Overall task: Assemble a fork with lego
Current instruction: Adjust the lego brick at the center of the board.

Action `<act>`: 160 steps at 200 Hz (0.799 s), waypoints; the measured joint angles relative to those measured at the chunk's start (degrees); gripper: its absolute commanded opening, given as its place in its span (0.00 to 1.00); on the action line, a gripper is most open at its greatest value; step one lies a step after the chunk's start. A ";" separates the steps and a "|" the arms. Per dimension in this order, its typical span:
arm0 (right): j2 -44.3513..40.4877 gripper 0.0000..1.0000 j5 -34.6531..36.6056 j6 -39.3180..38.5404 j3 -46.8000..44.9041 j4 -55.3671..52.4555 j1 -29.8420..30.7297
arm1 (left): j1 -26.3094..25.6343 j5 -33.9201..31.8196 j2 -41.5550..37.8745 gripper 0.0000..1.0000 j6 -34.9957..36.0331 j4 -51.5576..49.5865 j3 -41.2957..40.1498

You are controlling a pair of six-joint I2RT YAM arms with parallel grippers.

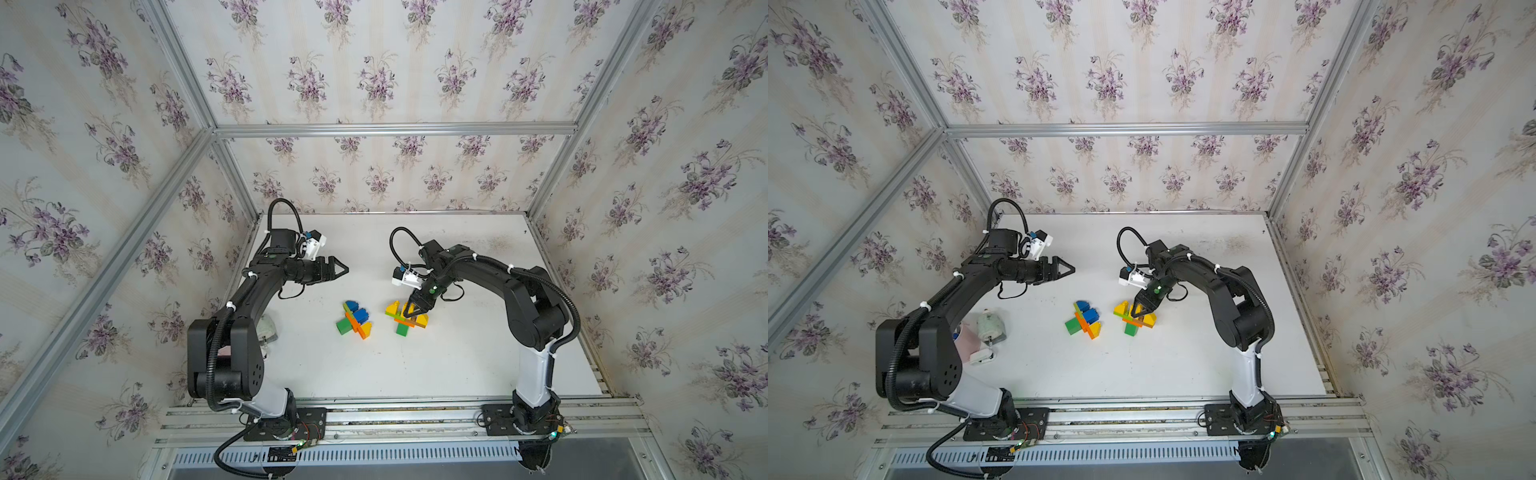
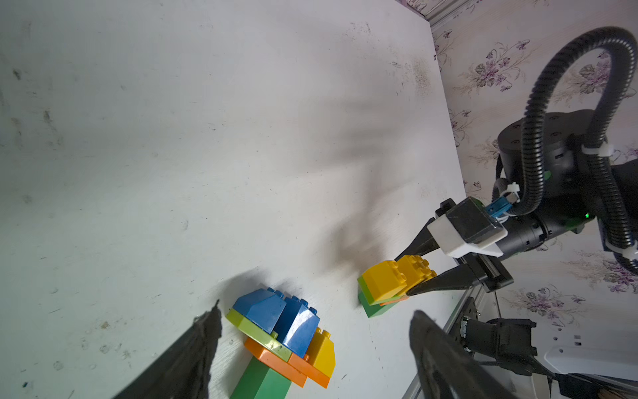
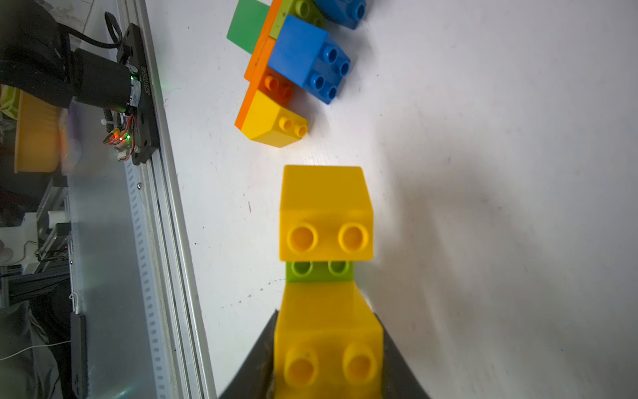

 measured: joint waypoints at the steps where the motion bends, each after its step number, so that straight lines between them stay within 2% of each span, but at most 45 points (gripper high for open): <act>1: 0.07 0.41 0.00 0.00 0.02 -0.04 -0.02 | 0.02 0.00 0.07 0.88 0.02 0.00 0.07; 100: 6.86 0.59 -1.29 -1.18 3.85 -3.63 -7.08 | 1.38 1.70 2.51 0.95 2.45 -3.61 2.12; 118: 6.60 0.61 -0.33 -0.79 3.78 -3.34 -8.17 | 1.75 1.42 1.90 1.00 2.89 -3.82 1.84; 160: 1.46 0.61 3.43 1.81 0.48 0.33 -12.13 | 2.99 0.55 0.31 1.00 2.89 -3.82 -0.02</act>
